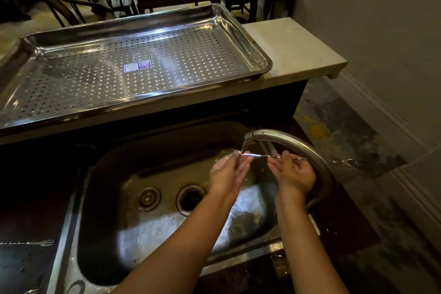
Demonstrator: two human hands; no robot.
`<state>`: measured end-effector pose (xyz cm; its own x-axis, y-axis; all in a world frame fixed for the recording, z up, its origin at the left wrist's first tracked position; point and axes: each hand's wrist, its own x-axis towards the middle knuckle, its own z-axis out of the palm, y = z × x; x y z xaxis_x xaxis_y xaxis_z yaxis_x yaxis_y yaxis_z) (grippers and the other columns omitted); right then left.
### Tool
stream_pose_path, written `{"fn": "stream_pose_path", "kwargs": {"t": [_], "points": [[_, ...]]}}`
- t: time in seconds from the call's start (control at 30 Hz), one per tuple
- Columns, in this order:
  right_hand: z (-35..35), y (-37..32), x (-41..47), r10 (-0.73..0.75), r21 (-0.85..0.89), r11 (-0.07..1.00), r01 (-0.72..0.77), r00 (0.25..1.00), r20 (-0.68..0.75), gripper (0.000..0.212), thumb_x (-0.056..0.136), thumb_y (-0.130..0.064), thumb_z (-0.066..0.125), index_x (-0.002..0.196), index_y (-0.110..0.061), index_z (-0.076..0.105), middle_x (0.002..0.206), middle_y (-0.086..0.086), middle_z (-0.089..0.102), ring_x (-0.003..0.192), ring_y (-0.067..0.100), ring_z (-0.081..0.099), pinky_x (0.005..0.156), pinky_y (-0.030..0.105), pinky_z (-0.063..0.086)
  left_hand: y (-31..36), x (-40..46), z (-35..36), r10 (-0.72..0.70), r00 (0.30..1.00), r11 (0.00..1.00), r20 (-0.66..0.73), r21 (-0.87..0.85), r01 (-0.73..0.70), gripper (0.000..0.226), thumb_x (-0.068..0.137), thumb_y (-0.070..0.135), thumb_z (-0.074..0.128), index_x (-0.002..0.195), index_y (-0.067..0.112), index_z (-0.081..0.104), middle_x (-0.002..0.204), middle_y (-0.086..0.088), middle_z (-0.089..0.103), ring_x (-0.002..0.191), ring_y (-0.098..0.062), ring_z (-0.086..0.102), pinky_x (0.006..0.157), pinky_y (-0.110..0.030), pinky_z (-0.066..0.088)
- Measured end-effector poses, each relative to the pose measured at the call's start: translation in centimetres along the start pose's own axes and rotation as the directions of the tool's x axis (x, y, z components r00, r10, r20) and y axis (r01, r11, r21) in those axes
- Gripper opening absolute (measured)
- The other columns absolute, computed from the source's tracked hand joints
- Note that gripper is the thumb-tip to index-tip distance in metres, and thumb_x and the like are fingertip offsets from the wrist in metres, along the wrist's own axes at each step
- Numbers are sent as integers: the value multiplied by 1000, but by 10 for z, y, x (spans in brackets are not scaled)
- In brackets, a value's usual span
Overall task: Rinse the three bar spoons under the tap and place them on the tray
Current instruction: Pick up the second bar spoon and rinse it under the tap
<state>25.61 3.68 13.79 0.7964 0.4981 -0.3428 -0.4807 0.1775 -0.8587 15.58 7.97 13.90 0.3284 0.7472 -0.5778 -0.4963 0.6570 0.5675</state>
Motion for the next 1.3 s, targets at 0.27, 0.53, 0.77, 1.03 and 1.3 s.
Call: {"fn": "stream_pose_path", "kwargs": {"t": [0.27, 0.53, 0.77, 1.03, 1.3], "points": [[7, 17, -6, 83, 44, 996, -82, 996, -16, 12, 90, -5, 55, 78, -5, 56, 69, 14, 66, 50, 10, 68, 47, 16, 53, 1, 1, 2, 117, 992, 990, -56, 87, -112, 14, 92, 3, 50, 83, 5, 60, 62, -3, 72, 57, -7, 69, 60, -19, 57], [38, 36, -29, 72, -113, 992, -56, 987, 144, 15, 79, -2, 67, 88, -8, 56, 75, 9, 68, 61, 10, 67, 54, 17, 52, 13, -5, -6, 258, 964, 956, -66, 160, -244, 17, 91, 8, 54, 78, 6, 65, 70, -3, 72, 57, -5, 68, 57, -16, 56], [25, 40, -19, 226, -41, 974, -223, 958, 174, 12, 87, -6, 57, 96, 3, 57, 78, 14, 68, 59, 14, 71, 52, 18, 55, 39, -9, -38, 324, 905, 944, -274, 155, -291, 16, 93, 9, 51, 83, 7, 63, 77, -7, 69, 55, -5, 69, 61, -17, 57], [15, 34, -11, 184, -151, 975, -164, 975, 128, 25, 98, -17, 37, 94, -1, 54, 79, 19, 67, 52, 16, 69, 46, 20, 54, 55, -9, -66, 383, 853, 922, -355, 208, -327, 17, 94, 11, 49, 101, 1, 60, 96, -14, 67, 61, -5, 69, 66, -16, 56], [10, 22, -6, 179, -427, 897, -112, 977, 118, 23, 93, -29, 48, 83, -11, 57, 54, -2, 55, 42, 5, 49, 42, 22, 41, 53, -10, -64, 352, 873, 935, -337, 174, -309, 20, 94, 8, 48, 107, -2, 58, 105, -18, 65, 68, -8, 70, 79, -23, 55]]}}
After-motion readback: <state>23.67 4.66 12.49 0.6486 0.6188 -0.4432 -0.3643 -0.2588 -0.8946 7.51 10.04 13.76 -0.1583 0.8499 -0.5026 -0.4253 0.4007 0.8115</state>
